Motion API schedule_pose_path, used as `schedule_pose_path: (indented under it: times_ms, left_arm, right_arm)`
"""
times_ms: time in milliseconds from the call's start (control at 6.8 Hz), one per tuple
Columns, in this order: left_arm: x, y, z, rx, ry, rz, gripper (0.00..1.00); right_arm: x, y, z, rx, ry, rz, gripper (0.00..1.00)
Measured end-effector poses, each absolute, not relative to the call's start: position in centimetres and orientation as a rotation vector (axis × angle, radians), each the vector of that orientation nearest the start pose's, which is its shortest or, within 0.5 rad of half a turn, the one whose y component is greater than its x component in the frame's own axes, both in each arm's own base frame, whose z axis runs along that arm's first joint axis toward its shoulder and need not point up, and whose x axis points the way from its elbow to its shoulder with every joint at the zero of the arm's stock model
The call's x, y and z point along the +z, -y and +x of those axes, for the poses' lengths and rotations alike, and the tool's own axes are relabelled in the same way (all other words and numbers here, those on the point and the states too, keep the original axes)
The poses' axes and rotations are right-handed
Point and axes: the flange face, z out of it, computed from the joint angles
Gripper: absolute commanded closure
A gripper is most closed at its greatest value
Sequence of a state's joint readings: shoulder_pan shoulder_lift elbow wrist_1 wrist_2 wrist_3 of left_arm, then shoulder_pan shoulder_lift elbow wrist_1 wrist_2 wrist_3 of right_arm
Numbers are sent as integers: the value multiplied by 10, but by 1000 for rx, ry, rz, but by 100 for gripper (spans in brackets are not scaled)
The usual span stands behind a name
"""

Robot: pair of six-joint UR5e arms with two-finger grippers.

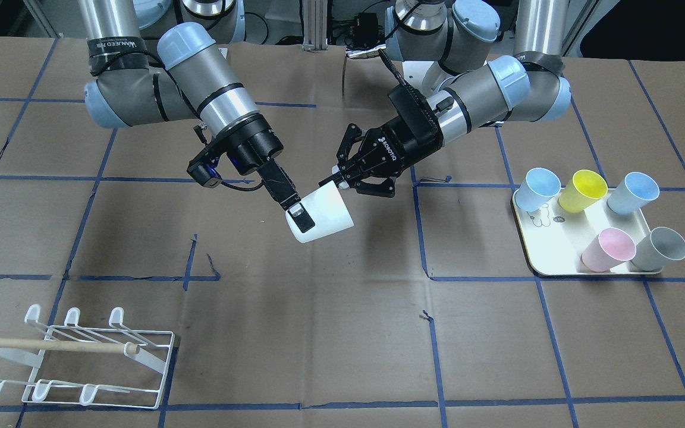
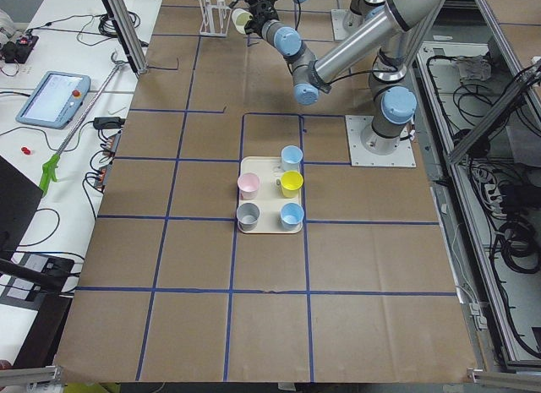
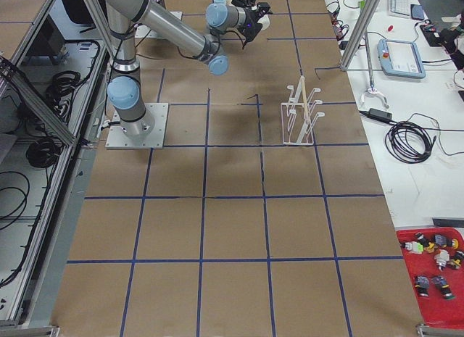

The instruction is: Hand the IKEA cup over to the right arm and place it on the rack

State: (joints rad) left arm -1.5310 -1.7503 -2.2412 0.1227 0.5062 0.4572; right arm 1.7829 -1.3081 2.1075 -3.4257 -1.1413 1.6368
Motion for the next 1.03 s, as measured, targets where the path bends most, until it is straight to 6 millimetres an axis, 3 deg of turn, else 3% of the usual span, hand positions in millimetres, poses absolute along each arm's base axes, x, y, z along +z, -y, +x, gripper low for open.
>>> schedule_pose_path:
  times_ms: [147,588,882,1029]
  left_arm:
    - [328,446,-203,1174,1870,-943,99]
    - [329,445,-203,1174,1870,-943,97]
    - [330,446,-203,1178,1869,-945,88]
    - [332,446,-203,1181,1869,-943,67]
  right_arm:
    - [331,465,281,-355,-1716,1136,4]
    - [329,466,283,-351,-1721,1135,33]
    - [329,467,283,-352,-1719,1134,39]
    - [330,467,283,-353,-1718,1134,41]
